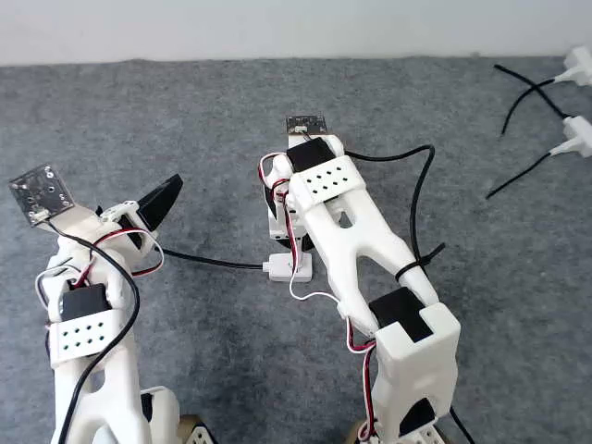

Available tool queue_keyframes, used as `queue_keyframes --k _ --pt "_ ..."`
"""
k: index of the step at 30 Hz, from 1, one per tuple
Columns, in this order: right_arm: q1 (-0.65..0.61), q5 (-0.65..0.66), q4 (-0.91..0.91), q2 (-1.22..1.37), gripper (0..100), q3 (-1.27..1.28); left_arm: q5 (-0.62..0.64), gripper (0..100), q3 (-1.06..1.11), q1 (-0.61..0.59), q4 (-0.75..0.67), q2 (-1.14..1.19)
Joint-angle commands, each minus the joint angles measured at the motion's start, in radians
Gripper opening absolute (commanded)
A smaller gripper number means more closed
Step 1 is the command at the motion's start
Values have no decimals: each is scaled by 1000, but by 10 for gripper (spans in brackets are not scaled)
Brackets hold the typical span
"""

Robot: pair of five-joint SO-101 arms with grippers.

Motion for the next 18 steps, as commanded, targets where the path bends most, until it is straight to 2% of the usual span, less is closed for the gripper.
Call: queue_keyframes --k 1,18 --pt "5 12 -4 -2 8 -38 5 496 -48 -2 -28 -12" --pt "7 17 -61 1 8 -38 5 496 -48 -2 -28 -12"
